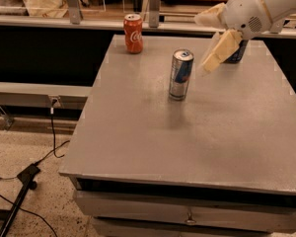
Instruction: Knock redbull can over
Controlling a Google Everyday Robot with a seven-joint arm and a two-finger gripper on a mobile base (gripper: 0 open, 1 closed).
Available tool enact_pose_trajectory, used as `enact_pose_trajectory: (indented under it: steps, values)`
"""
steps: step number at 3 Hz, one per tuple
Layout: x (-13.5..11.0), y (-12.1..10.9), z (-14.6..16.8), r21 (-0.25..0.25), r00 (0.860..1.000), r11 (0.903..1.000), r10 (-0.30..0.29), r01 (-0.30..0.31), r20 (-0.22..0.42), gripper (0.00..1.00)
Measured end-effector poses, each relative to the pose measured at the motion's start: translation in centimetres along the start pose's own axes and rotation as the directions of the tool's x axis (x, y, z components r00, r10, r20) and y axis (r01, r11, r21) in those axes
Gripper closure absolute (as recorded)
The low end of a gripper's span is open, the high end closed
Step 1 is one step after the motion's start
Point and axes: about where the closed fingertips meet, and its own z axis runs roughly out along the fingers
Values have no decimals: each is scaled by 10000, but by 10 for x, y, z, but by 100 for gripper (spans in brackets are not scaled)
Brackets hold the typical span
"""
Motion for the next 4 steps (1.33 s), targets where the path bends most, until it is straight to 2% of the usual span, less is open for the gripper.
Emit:
enact_pose_trajectory:
  steps: [1,2,3,4]
  values:
    - [16,-2,29,-59,9970,9986,529,-526,558,0]
    - [33,1,65,-532,9896,9940,1004,-953,1028,0]
    - [35,4,78,-929,9843,9904,1148,-1029,1343,0]
    - [41,9,89,-1402,9669,9823,1515,-1242,2053,0]
